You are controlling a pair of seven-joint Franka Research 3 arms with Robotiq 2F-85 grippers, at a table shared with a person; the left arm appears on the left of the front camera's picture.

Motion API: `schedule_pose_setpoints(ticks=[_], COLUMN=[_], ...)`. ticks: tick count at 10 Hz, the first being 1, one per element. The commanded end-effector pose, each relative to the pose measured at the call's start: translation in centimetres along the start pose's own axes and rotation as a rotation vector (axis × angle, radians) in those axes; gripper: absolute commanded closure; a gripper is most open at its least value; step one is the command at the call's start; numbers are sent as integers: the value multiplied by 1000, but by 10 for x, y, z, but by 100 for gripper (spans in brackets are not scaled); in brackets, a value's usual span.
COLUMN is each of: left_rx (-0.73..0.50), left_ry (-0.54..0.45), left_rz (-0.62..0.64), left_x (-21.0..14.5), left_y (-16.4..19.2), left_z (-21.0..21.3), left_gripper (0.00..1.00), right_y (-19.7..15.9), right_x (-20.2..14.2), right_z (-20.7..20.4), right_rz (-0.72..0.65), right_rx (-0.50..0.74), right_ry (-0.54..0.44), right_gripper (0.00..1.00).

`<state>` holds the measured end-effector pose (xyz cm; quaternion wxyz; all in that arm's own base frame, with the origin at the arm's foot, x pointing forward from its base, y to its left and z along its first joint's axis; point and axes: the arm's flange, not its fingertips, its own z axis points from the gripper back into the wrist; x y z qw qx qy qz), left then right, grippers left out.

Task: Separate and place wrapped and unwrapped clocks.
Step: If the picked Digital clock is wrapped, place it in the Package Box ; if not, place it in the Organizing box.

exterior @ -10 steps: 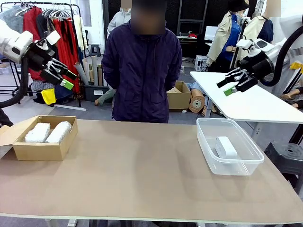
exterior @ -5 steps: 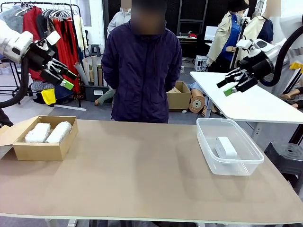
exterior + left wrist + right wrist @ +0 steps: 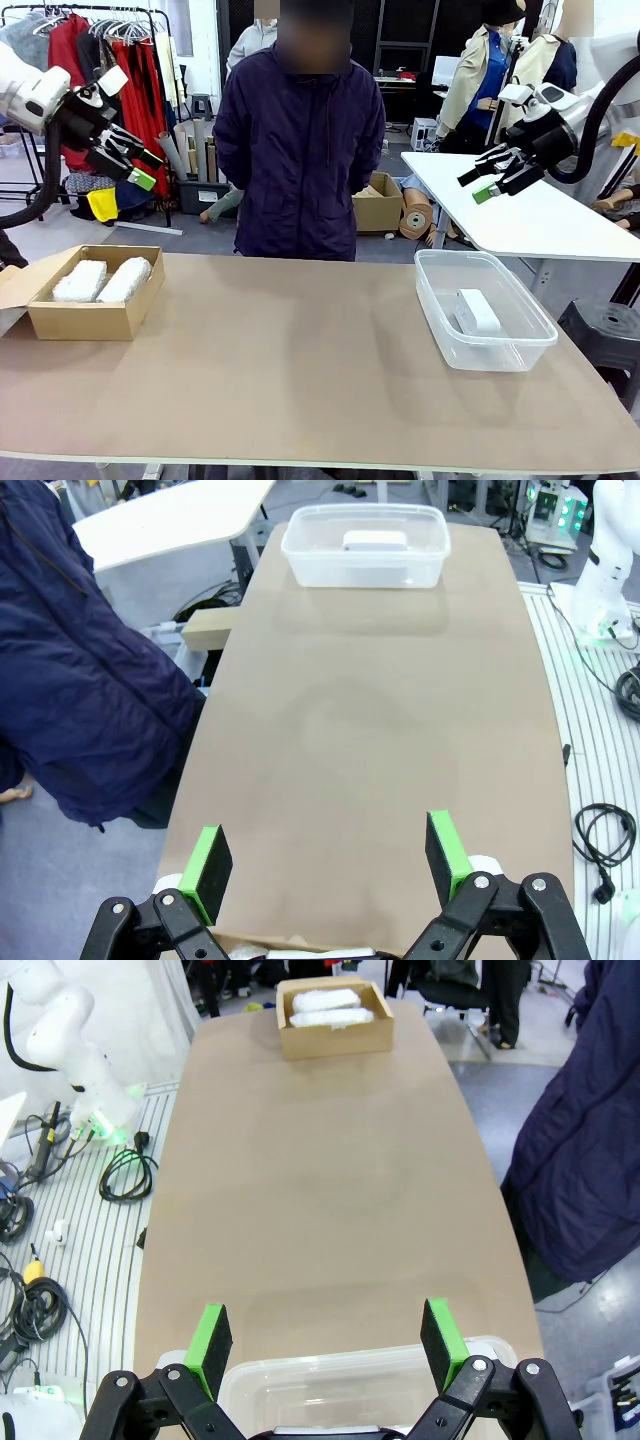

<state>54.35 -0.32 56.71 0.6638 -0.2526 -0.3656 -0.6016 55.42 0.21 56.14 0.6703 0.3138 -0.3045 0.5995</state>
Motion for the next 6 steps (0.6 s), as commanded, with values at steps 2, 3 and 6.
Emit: schedule_pose_setpoints(ticks=[2,3,6], left_rx=[5,5,5], left_ry=[0,0,0], left_rz=[2,2,2], left_x=[0,0,0], left_y=[0,0,0], left_z=[1,1,1], left_gripper=[0,0,0], right_y=[1,1,1], right_x=[2,2,2], right_z=[1,1,1], right_rz=[6,6,6], right_rx=[-2,-2,-2], right_ry=[-1,-1,-1], right_gripper=[0,0,0])
